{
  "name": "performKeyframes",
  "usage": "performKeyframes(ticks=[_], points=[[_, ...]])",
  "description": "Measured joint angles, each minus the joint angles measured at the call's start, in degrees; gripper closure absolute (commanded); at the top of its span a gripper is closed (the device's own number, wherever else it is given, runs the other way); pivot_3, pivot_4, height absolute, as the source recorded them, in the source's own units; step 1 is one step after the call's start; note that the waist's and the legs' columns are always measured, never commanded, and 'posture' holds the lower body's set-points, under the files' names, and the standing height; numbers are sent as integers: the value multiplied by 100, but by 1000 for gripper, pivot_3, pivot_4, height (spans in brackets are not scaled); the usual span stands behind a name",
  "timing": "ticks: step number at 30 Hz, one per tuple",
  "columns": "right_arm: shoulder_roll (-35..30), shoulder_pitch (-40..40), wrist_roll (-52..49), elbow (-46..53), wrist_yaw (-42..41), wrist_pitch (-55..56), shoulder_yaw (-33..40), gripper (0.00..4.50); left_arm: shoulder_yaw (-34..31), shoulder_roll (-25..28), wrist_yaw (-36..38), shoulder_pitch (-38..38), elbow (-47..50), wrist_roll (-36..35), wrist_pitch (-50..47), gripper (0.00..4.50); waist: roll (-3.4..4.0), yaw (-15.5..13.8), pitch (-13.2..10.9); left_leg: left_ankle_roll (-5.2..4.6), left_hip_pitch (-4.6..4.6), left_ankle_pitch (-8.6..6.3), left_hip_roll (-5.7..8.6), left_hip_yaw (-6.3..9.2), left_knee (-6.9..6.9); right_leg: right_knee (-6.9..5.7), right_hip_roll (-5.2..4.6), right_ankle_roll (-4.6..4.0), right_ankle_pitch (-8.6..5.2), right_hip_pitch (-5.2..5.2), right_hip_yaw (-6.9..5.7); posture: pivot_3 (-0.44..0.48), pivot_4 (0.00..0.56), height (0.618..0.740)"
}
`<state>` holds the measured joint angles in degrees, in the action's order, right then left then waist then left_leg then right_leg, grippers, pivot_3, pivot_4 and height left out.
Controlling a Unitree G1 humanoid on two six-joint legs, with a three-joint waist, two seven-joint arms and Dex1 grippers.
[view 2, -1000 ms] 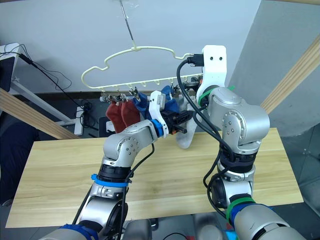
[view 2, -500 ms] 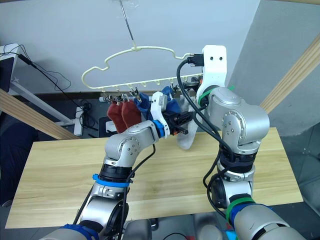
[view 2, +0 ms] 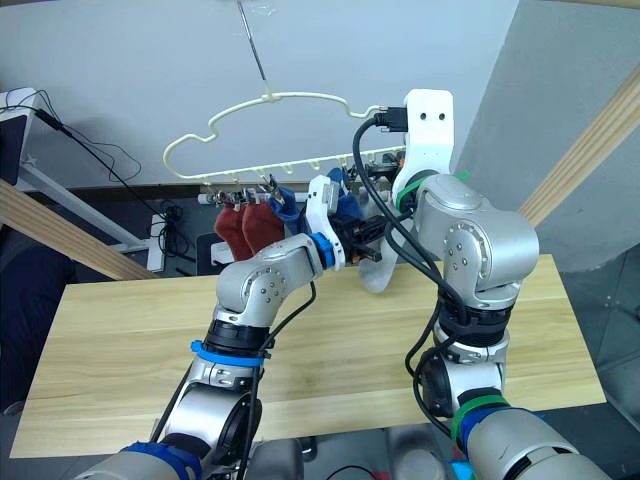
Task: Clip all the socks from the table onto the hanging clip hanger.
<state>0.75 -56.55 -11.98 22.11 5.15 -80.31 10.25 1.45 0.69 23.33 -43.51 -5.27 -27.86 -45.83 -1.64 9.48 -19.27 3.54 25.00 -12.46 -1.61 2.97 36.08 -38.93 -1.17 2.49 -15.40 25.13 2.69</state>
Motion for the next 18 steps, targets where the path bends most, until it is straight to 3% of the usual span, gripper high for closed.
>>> performKeyframes(ticks=[13, 18], points=[[0, 1, -2, 3, -5, 17, -3, 3934, -114, 64, -5, 0, 44, -31, -37, 4470, 0, 6, 0, 0, 0, 0, 0, 0, 0, -1, 0, 0, 0, 0, 0, -318, 359, 740], [-2, 18, -5, 3, -11, 12, 16, 2476, -114, 48, -9, 0, 44, -30, -37, 4500, 0, 8, 0, 0, 0, 0, 0, 0, 1, -2, 0, 0, 0, 1, 1, -318, 359, 740]])
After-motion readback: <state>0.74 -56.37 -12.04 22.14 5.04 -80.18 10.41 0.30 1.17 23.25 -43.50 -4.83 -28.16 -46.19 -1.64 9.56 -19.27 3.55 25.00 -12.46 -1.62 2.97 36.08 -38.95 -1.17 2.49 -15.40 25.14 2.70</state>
